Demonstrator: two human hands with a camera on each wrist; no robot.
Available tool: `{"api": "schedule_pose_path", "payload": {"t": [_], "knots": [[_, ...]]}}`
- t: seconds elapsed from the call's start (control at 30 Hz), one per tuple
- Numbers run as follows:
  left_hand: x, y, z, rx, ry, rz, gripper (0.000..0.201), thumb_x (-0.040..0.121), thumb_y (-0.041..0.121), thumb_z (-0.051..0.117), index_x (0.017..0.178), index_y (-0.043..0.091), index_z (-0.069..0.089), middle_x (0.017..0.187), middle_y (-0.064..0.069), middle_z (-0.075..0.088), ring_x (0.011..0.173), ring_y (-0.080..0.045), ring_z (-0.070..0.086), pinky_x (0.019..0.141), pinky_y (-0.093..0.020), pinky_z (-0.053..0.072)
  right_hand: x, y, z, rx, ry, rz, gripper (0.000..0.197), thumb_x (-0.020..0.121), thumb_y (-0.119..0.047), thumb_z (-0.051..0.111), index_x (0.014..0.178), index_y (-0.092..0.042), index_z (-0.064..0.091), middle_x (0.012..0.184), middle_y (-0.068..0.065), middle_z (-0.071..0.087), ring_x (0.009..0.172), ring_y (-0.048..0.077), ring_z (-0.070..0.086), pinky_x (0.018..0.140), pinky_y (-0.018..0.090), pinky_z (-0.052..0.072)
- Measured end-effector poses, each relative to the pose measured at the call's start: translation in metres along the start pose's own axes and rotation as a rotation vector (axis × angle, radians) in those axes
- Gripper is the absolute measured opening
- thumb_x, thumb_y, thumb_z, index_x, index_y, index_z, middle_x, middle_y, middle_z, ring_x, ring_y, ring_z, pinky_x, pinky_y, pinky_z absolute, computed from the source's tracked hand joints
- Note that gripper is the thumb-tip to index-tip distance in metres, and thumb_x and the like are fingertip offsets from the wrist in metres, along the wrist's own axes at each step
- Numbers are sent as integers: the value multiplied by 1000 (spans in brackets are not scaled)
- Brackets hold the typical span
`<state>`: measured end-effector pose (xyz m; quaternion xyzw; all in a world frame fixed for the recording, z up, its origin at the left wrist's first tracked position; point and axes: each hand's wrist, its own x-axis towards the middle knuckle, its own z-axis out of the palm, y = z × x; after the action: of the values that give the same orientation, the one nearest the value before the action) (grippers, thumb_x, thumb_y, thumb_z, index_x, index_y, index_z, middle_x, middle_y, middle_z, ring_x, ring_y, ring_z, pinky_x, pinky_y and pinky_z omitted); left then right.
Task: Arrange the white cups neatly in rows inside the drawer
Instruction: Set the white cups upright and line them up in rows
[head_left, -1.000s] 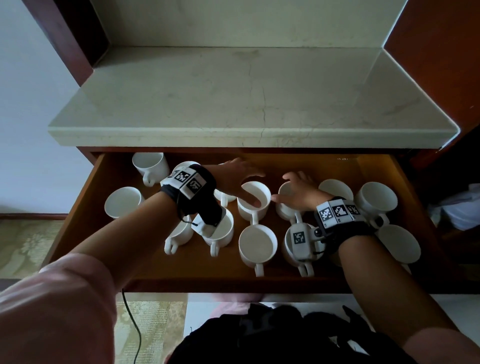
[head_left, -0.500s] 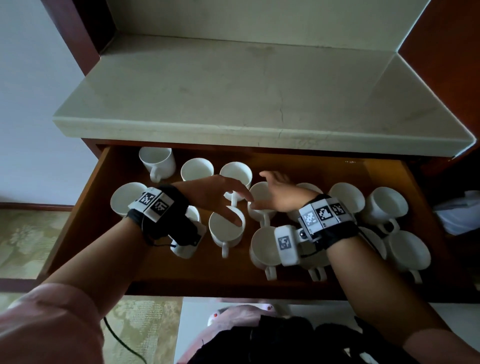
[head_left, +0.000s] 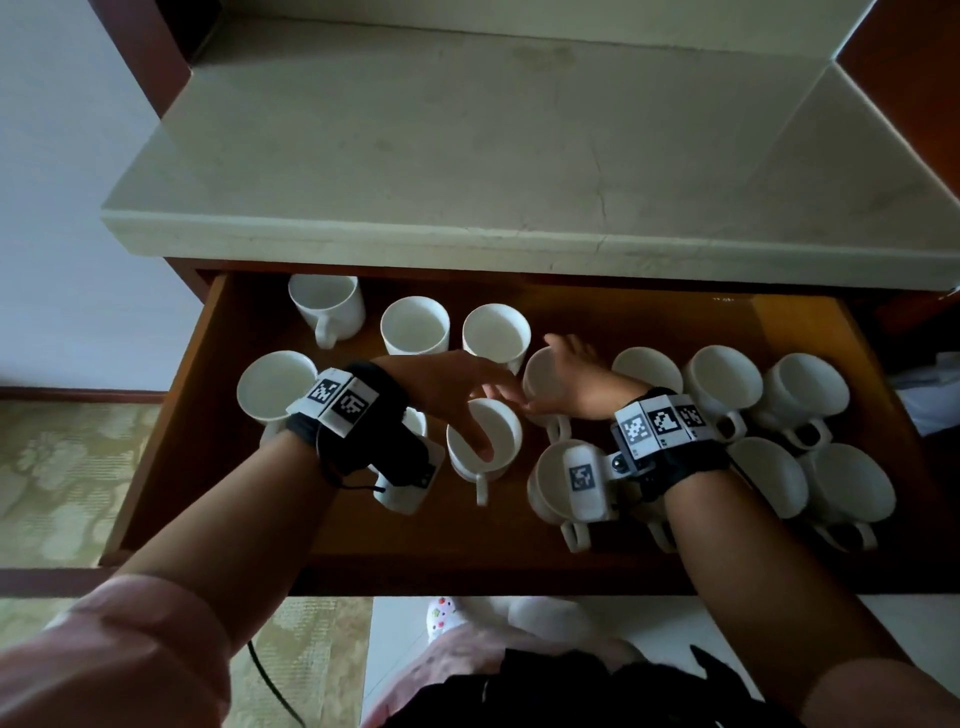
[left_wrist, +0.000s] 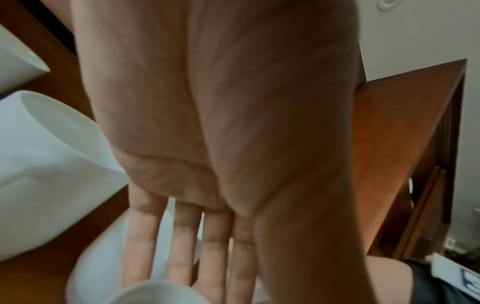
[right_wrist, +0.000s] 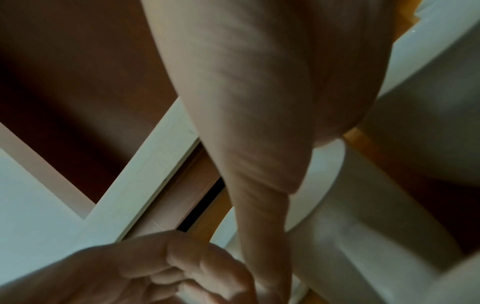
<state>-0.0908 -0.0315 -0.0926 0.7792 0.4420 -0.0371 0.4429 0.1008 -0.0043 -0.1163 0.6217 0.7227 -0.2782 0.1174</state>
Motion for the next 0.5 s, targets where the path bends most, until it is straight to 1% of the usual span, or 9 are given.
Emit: {"api": "schedule_pose_path", "payload": {"t": [0.07,0.13,0.17,0.23,0.27,0.33,0.4,0.43,0.5], "knots": [[2,0,4,15,-50,-16,79,68,29,84,136,34,43,121,27,48,110,9,44,74,-1,35,1,2,0,-25,-7,-13,106,76,-46,72,151,-13,4,155,11,9,144,30,9,114,41,18],[4,-1,7,32,-111,-45,85,69,25,84,140,30,38,123,22,48,111,4,45,69,-3,38,2,2,1,-52,-14,-22,109,75,-45,73,151,-12,2,154,11,9,143,31,9,113,41,19],[6,-2,9,36,-134,-67,85,70,23,83,141,28,37,126,18,50,114,0,48,70,-6,40,2,2,1,-57,-14,-27,109,75,-45,73,151,-12,2,153,11,9,143,31,9,113,42,20],[9,-1,12,60,-153,-115,80,72,19,82,140,22,40,131,8,53,121,-9,50,82,-12,41,1,3,1,-57,-14,-29,108,75,-44,72,151,-12,1,153,11,9,142,32,9,112,42,21],[10,-1,13,75,-154,-128,75,73,17,81,137,21,43,128,8,54,121,-9,49,84,-12,40,1,3,1,-59,-13,-30,108,76,-44,72,151,-12,2,153,12,9,142,32,10,112,42,21],[10,-2,14,92,-152,-143,65,75,15,80,129,25,45,120,12,55,118,-4,47,85,-7,38,1,3,2,-69,-6,-33,108,76,-45,72,151,-11,2,153,12,10,142,32,11,112,41,21],[12,1,15,72,-176,-176,74,74,15,80,136,22,42,127,8,53,123,-7,46,90,-14,39,0,3,2,-67,4,-37,107,75,-45,72,150,-11,4,153,13,11,141,32,12,111,41,21],[14,-1,16,74,-173,-175,73,73,14,80,135,22,42,126,9,53,122,-6,46,89,-15,39,0,3,2,-64,11,-39,107,75,-45,72,150,-10,4,153,13,12,141,32,12,111,41,21],[16,-1,15,122,-181,-226,61,75,13,79,127,22,48,116,9,58,114,-8,52,81,-11,41,0,3,3,-61,16,-43,107,75,-45,72,150,-10,4,153,13,11,142,32,12,111,40,21]]}}
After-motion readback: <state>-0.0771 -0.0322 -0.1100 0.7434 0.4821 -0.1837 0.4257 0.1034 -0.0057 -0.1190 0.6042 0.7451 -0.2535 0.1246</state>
